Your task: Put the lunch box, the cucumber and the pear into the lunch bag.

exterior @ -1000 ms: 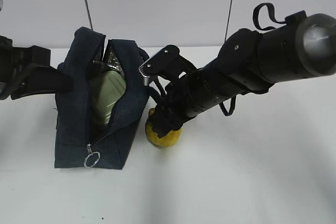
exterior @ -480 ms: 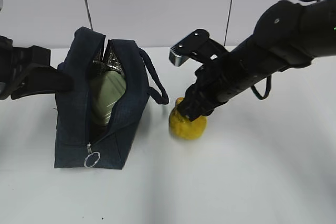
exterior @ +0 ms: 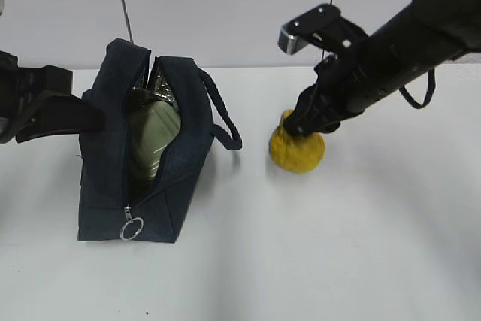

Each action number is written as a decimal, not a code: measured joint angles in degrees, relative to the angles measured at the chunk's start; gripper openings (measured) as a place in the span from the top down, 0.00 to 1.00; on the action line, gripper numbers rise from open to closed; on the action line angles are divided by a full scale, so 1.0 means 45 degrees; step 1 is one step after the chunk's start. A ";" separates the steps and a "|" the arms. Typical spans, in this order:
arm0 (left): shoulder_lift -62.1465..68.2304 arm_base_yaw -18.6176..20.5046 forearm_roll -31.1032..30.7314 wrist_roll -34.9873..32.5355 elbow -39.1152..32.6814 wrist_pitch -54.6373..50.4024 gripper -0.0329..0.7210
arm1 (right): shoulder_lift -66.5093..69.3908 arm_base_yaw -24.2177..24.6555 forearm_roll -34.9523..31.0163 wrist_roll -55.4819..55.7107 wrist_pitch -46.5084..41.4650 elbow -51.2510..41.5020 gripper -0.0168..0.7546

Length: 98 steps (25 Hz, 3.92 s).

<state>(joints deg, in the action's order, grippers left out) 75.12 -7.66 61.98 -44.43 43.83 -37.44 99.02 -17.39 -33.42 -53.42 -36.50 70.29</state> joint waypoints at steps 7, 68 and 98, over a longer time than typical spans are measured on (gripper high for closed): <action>0.0000 0.0000 0.0000 0.0000 0.0000 0.0068 0.98 | -0.0757 -0.0056 -0.3437 -0.0768 -0.0198 0.1489 0.69; 0.0000 0.0000 0.0035 0.0000 0.0000 0.0312 0.98 | 0.4047 -0.1798 -0.1740 0.5809 -0.0903 0.4747 0.80; 0.2815 -0.2533 0.2414 -0.1538 0.2275 0.0776 0.98 | 0.2200 -0.1792 1.0300 1.1583 -0.5460 0.5977 0.97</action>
<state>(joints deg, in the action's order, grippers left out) 87.78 -19.06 72.85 -51.35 54.07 -33.94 108.92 -25.46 12.93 -1.29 -61.07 97.18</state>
